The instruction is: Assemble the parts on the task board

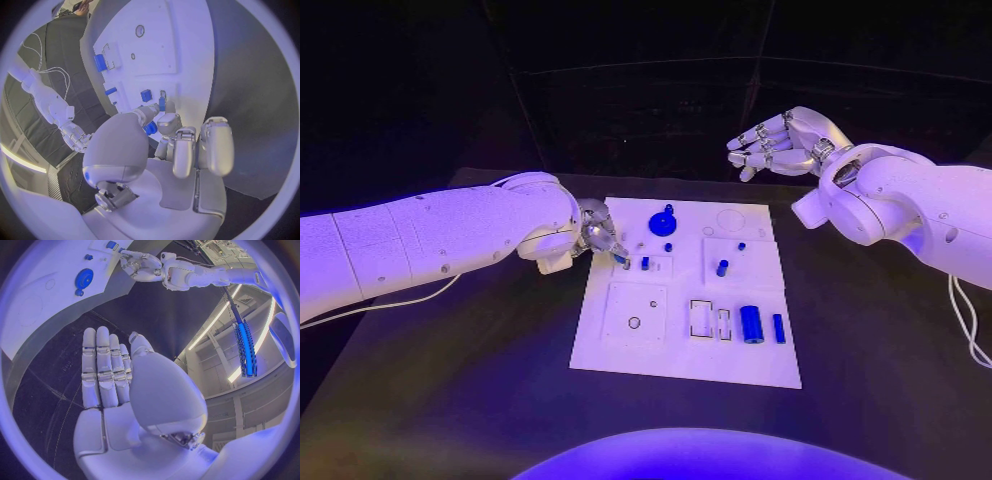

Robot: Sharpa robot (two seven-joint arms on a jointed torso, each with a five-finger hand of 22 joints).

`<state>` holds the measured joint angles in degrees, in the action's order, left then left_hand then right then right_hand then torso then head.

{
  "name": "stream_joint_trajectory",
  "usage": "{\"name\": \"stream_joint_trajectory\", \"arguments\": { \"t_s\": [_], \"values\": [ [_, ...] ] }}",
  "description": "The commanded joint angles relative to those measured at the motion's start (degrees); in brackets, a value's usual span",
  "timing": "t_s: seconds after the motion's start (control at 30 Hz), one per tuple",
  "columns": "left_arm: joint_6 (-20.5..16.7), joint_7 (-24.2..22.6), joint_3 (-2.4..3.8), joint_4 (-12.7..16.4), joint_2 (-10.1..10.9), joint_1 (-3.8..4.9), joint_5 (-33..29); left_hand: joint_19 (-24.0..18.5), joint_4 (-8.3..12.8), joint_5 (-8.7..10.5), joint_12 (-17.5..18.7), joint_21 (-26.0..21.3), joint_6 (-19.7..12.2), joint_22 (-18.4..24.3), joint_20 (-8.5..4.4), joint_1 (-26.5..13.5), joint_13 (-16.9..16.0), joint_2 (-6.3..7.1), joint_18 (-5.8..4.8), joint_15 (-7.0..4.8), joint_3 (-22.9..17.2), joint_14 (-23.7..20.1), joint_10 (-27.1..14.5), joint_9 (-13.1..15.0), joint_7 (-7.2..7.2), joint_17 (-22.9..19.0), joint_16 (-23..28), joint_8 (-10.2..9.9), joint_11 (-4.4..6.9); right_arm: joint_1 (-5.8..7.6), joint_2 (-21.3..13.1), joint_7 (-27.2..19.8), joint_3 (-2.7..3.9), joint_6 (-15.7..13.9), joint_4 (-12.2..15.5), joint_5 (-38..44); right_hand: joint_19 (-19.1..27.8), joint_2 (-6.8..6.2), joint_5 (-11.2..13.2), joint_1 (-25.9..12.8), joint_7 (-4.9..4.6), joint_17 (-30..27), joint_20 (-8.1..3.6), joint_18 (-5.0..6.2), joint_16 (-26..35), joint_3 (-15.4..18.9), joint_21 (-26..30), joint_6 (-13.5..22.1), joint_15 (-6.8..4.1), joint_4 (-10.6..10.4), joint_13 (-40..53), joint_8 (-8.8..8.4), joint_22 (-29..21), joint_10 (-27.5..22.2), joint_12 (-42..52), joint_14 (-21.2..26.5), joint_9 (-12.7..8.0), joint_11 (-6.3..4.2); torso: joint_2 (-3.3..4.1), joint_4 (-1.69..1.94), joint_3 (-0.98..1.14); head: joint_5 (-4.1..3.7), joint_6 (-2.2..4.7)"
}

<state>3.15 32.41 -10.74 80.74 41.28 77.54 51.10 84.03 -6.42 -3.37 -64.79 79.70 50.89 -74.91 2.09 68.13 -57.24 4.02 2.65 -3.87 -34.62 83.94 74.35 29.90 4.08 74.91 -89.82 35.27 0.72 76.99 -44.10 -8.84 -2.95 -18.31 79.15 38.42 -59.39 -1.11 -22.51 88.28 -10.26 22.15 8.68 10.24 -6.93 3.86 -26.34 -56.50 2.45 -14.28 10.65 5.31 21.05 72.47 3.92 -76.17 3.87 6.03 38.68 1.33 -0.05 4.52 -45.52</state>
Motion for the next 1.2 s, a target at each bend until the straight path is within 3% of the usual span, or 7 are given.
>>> {"name": "stream_joint_trajectory", "arguments": {
  "t_s": [0.03, 0.77, 1.2],
  "values": [
    [-2.8, -0.3, -0.11, 0.5, 0.0, -0.07, 3.2, 1.2, 5.9, -0.33, -0.1, -0.1, 0.2, -3.2, -0.05, -0.6, 0.0, 0.12, 0.37, -0.32, -6.3, 6.1, 0.5, 0.3, -0.63, 15.1, -0.2, 0.5, 0.12, 0.12, 0.1, -0.3, 0.03, 0.2, 0.0, 0.0, -0.5, 0.06, -0.1, -0.3, -0.26, -0.1, 0.05, 0.16, 0.3, 0.0, 0.4, 0.2, 0.14, -0.3, -0.1, -0.31, -0.1, -0.2, -0.2, -0.3, 0.1, -0.02, 0.03, -0.03, 0.00, 0.10, -0.08],
    [-0.7, 1.4, -0.68, 0.6, -1.4, -0.39, 5.4, 1.2, 5.8, -0.29, -0.1, -0.2, 0.2, -3.2, -0.16, -1.2, 0.1, 0.40, 0.37, -0.45, -6.6, 6.1, 0.6, 0.6, -0.82, 15.1, -0.2, 1.2, 0.27, 0.11, 0.4, -0.2, 0.02, 0.2, 0.0, 0.0, -0.5, 0.08, 0.0, -0.4, -0.26, -0.1, 0.05, 0.16, 0.4, 0.0, 0.4, 0.2, 0.15, -0.3, -0.1, -0.30, -0.1, -0.2, -0.1, -0.3, 0.1, -0.01, 0.05, -0.09, 0.03, 0.15, -0.47],
    [0.1, 2.1, -0.89, 0.4, -1.4, -0.56, 6.5, 1.2, 5.8, -0.27, 0.0, -0.1, 0.2, -3.2, -0.18, -1.3, 0.2, 0.50, 0.37, -0.47, -6.7, 6.1, 0.5, 0.7, -0.87, 15.1, -0.2, 1.4, 0.32, 0.11, 0.5, -0.3, 0.02, 0.3, 0.0, 0.0, -0.5, 0.08, 0.0, -0.4, -0.26, -0.1, 0.05, 0.16, 0.4, 0.0, 0.4, 0.2, 0.15, -0.3, -0.1, -0.30, -0.1, -0.2, -0.1, -0.3, 0.1, -0.01, 0.10, -0.07, 0.00, -0.23, -0.82]
  ]
}}
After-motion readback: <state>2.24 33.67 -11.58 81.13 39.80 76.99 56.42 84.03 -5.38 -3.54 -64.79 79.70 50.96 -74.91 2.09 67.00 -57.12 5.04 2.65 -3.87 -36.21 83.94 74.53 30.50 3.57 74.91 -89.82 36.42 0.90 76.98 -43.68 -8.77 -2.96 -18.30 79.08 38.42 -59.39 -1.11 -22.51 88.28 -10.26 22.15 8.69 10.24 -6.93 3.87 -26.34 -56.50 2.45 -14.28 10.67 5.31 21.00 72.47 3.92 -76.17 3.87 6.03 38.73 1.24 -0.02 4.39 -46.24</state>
